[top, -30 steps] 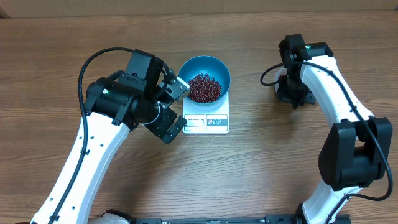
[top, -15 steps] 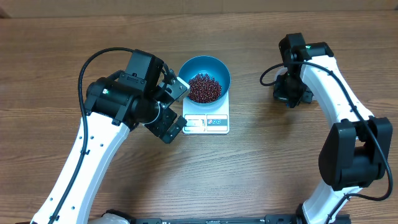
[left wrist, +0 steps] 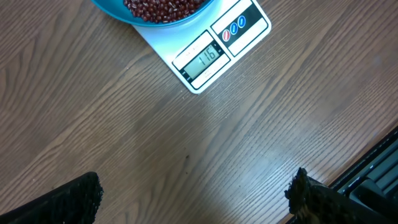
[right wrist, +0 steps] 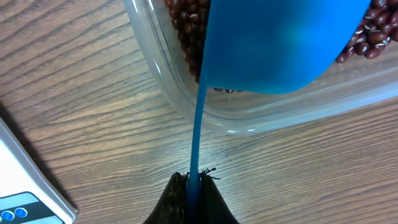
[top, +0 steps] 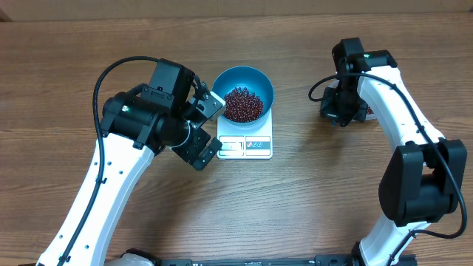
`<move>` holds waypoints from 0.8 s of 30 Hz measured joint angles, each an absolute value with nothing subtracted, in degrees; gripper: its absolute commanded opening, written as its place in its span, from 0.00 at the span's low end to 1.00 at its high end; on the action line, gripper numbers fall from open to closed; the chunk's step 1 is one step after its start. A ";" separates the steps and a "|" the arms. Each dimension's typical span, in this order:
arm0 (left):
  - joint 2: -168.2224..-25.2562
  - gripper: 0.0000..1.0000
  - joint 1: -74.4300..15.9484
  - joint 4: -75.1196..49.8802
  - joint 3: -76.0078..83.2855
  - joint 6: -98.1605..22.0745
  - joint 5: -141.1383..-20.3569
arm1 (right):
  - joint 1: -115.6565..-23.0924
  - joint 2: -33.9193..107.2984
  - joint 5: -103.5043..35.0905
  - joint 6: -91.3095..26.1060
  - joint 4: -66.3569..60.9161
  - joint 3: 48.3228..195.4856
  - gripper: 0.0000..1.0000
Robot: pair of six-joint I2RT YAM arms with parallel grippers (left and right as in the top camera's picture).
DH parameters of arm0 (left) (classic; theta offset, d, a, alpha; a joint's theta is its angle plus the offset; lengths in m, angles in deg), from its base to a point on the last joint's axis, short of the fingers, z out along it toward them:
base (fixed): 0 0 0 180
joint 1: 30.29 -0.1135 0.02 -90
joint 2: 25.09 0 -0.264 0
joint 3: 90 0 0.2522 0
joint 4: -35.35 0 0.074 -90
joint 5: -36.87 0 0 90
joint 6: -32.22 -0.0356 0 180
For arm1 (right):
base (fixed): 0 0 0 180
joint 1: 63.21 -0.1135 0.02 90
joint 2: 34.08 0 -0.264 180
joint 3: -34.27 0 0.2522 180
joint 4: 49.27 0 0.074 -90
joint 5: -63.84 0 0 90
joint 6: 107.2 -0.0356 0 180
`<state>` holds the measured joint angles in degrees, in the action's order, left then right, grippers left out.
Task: Scoop item into bowl and weigh 150g on scale
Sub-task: 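Lower the scoop into the tub with the right gripper, then drag the scoop through the beans in the tub with the right gripper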
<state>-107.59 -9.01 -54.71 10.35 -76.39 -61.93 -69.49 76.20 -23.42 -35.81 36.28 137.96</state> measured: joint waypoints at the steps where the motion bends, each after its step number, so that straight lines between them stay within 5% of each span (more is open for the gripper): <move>1: -107.59 1.00 -9.01 -54.73 10.35 -76.39 -61.95 | -69.45 76.20 -23.51 -35.84 36.31 137.96 0.04; 24: -107.59 1.00 -9.01 -54.71 10.35 -76.39 -61.95 | -61.04 74.93 -38.02 -29.98 36.09 137.96 0.04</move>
